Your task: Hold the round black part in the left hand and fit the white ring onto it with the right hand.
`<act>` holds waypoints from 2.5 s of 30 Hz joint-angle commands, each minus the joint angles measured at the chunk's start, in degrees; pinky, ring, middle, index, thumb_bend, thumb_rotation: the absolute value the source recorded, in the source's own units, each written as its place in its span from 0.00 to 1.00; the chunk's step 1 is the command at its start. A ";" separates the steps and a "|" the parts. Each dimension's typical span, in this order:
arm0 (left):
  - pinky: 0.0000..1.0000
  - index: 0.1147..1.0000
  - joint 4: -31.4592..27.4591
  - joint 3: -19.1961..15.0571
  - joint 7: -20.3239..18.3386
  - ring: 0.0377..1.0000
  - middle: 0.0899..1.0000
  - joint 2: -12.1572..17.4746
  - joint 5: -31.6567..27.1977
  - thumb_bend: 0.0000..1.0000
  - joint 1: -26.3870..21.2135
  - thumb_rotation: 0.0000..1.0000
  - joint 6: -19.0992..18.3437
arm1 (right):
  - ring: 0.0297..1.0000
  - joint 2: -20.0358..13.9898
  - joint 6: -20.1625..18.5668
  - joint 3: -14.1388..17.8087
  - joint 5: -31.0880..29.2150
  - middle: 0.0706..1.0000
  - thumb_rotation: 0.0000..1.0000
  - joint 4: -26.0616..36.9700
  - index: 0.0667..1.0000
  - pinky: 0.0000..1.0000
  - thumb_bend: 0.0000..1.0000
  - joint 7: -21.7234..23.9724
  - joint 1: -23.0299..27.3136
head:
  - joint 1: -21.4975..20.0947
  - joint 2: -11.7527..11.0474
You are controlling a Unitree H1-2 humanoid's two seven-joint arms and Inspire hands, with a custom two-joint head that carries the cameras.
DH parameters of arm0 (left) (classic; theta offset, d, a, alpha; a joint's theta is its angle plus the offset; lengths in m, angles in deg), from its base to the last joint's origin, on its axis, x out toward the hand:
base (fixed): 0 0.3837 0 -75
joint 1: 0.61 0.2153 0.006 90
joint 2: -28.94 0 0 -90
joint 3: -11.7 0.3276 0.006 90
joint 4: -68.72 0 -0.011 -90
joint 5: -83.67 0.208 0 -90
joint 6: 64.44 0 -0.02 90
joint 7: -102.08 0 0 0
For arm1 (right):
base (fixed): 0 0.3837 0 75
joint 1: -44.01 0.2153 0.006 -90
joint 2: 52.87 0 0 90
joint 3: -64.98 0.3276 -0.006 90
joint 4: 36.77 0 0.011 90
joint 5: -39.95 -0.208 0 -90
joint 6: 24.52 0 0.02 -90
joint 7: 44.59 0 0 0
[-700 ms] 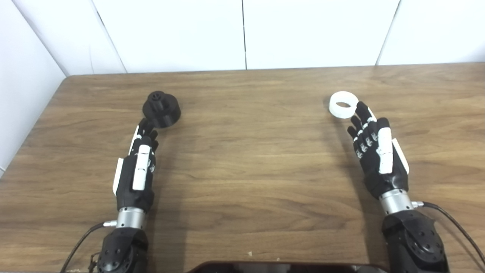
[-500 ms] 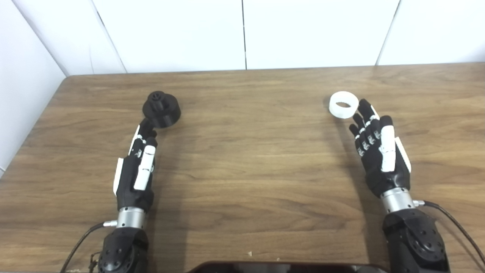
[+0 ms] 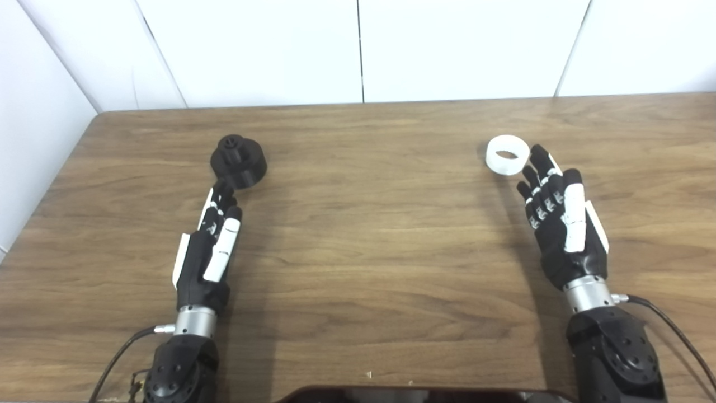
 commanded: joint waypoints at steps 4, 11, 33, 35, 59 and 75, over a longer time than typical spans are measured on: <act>1.00 1.00 -5.93 0.75 0.71 1.00 1.00 4.55 7.73 0.70 -2.38 0.54 -3.08 | 1.00 0.01 1.59 0.15 -0.34 1.00 1.00 0.86 0.95 1.00 0.50 0.23 2.36 | 0.57 -0.01; 0.97 1.00 -7.62 0.40 -0.17 1.00 1.00 9.45 12.14 0.76 -5.54 0.43 -7.60 | 1.00 0.38 2.26 0.06 -0.82 1.00 1.00 -0.25 0.95 1.00 0.50 0.55 2.43 | 1.30 -0.36; 0.85 0.97 -0.74 7.77 -4.74 0.99 1.00 25.86 38.06 0.98 -22.53 0.28 -19.39 | 1.00 0.48 3.30 0.11 -0.42 1.00 1.00 -2.03 0.95 0.95 0.52 0.43 2.02 | 2.49 -1.39; 0.86 0.98 1.40 8.18 -4.91 0.99 1.00 26.46 38.46 0.97 -23.79 0.28 -18.84 | 1.00 0.37 3.62 0.16 -0.36 1.00 1.00 -2.21 0.95 0.95 0.52 0.48 1.94 | 2.53 -1.51; 0.89 0.92 13.50 16.50 -21.13 1.00 1.00 33.36 38.68 1.00 -35.73 0.30 -23.23 | 1.00 -0.67 5.47 0.93 -1.49 1.00 1.00 -3.54 0.94 0.95 0.53 1.53 2.29 | 2.35 -2.25; 0.90 0.86 14.40 18.49 -24.17 1.00 1.00 33.94 39.81 1.00 -36.38 0.28 -24.02 | 1.00 -0.63 4.66 1.19 -1.02 1.00 1.00 -2.64 0.95 0.94 0.54 0.91 2.37 | 1.98 -2.22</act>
